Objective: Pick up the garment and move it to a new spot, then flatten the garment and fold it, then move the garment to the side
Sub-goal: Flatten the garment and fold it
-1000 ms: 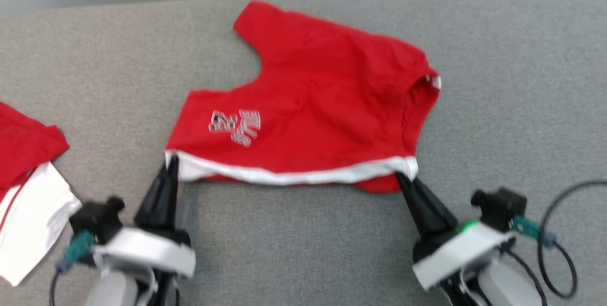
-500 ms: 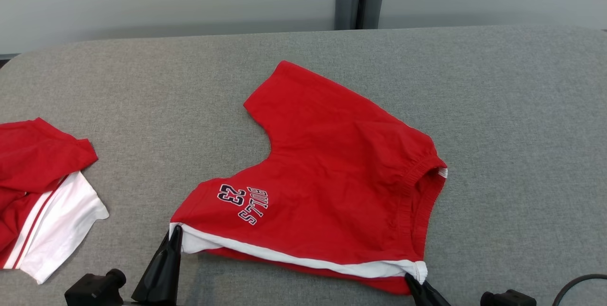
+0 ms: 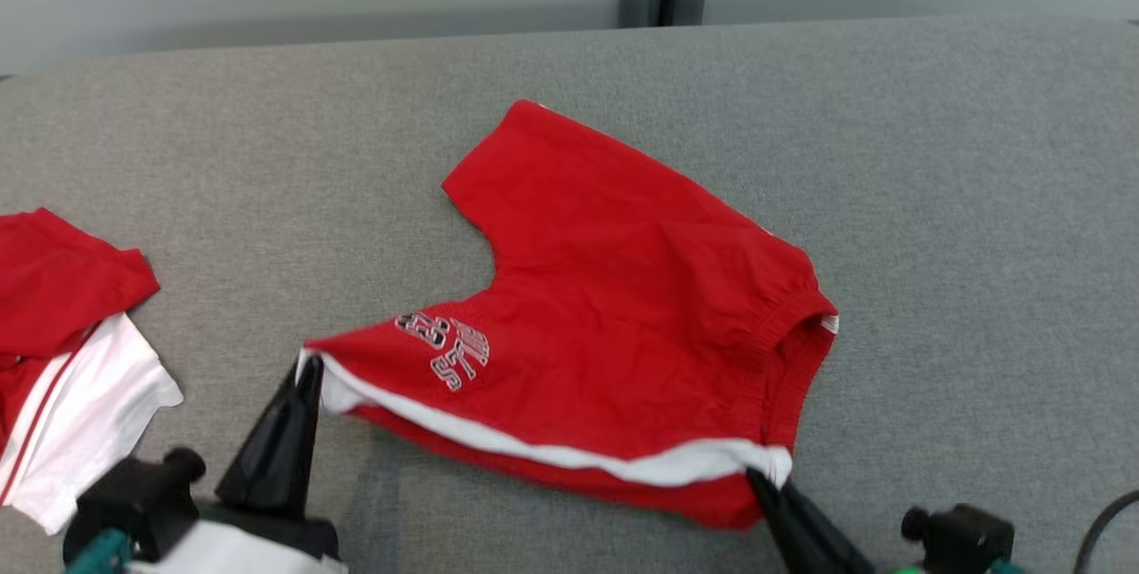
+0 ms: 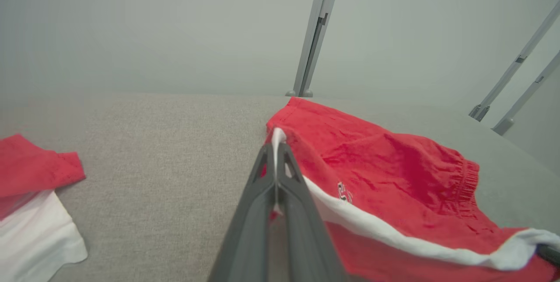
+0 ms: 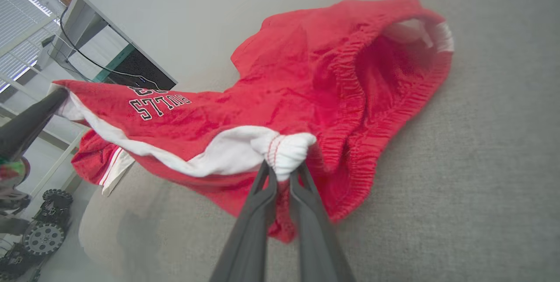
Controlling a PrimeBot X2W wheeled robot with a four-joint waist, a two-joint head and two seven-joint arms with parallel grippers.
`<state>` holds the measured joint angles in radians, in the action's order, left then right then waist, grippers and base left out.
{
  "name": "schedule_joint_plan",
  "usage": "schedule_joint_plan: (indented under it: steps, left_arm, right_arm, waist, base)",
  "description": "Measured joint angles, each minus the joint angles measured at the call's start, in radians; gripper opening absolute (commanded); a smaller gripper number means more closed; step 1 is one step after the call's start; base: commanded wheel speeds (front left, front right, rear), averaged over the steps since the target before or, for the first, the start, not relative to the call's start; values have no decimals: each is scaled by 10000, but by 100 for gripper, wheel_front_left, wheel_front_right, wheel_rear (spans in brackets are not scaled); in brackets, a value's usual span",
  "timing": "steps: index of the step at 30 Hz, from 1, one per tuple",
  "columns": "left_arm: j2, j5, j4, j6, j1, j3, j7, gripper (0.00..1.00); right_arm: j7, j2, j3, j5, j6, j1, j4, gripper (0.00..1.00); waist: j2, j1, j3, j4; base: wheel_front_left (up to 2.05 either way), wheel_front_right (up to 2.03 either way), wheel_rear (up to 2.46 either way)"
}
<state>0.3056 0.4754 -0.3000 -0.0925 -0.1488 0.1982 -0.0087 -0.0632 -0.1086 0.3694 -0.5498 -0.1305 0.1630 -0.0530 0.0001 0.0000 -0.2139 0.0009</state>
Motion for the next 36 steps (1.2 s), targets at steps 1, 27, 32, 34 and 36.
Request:
schedule_joint_plan:
  steps: [1,27,32,34,36]
  left_arm:
    - [0,0,0,0,0,0,0,0]
    - [-646,-4,7683,1988,9741,1189,157,0]
    - [-892,134,9394,2138,10590,1450,-140,3]
    - [-993,276,9956,2155,10775,1569,-247,98]
    - [-1016,334,10314,2161,10897,1707,-497,100]
  right_arm:
    - [0,0,0,0,0,0,0,0]
    - [-1659,610,-940,-1390,-2,-5392,2485,0]
    - [-1852,606,-658,-1649,0,-5776,2947,0]
    - [-1914,604,-548,-1726,0,-5884,3066,24]
    - [-1941,596,-437,-1724,0,-5907,3189,89]
  waist:
    - [0,0,0,0]
    - [-1,0,-2845,-1067]
    - [0,0,-3006,-1247]
    - [0,0,-3021,-1297]
    - [0,0,-3014,-1321]
  base:
    - [0,0,0]
    - [0,0,0]
    - [0,0,0]
    - [0,0,0]
    - [0,0,0]
